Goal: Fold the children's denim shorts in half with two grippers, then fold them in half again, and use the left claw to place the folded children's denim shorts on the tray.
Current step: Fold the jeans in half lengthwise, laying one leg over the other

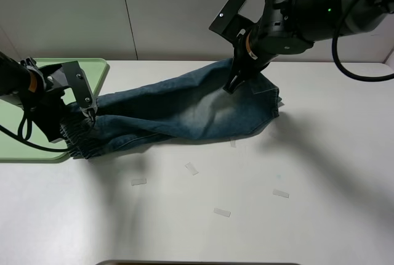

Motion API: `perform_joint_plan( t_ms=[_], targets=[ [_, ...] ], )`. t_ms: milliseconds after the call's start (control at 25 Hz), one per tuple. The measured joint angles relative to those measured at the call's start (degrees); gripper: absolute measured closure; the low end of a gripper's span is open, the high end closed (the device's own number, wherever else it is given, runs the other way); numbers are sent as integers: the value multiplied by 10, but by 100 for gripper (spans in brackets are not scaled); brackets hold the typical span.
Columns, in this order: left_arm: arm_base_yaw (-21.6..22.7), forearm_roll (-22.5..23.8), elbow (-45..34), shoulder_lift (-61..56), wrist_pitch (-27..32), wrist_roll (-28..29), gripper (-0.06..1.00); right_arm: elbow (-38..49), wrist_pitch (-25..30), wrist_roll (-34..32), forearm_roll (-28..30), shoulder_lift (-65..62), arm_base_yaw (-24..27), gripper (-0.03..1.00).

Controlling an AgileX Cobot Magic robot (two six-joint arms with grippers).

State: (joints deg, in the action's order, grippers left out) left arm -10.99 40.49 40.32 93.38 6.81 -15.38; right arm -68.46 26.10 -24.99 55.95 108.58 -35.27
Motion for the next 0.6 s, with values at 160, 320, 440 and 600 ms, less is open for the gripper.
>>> perform_joint_plan(
  t_ms=[160, 320, 440, 600],
  targets=[
    [14, 1, 0, 1, -38, 0, 87, -2, -37, 0, 45, 16, 0, 99],
    [35, 1, 0, 1, -68, 6, 69, -7, -87, 0, 117, 28, 3, 83],
    [63, 1, 0, 1, -125, 29, 50, -37, -139, -16, 158, 38, 14, 54],
    [99, -34, 0, 1, -214, 97, 44, -117, -166, -146, 163, 46, 40, 40]
  ],
)
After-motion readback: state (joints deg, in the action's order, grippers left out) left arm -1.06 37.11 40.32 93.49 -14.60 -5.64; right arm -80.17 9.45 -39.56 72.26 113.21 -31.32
